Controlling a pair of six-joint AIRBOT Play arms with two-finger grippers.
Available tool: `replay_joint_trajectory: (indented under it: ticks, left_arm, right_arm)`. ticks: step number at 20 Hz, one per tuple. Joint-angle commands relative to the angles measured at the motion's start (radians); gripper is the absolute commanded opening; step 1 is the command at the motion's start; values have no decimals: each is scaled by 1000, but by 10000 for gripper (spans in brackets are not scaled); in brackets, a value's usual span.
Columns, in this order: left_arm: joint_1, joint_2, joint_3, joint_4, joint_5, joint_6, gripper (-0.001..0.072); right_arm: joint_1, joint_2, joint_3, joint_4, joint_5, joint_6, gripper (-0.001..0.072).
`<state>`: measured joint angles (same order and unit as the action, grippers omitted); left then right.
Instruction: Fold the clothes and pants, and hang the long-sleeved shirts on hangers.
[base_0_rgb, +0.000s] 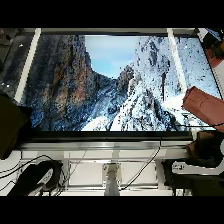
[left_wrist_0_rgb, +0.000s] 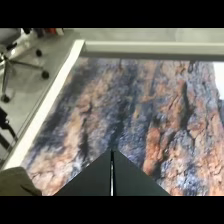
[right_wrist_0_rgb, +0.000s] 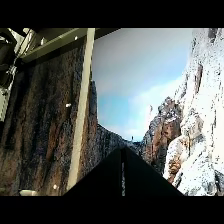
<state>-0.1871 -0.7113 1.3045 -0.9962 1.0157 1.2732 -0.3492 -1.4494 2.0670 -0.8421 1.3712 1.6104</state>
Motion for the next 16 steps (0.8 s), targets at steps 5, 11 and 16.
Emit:
replay_joint_trajectory:
  ticks: [5, 11, 16]
  left_arm:
    - [2, -94, 0, -2, 23, -2, 31]
    - [2, -188, 0, 2, 97, 38, 31]
    - [2, -319, 0, 141, 315, 62, 99]
  right_arm:
    - [1, 1, 0, 0, -2, 0, 20]
    - [1, 1, 0, 0, -2, 0, 20]
    - [1, 1, 0, 0, -2, 0, 20]
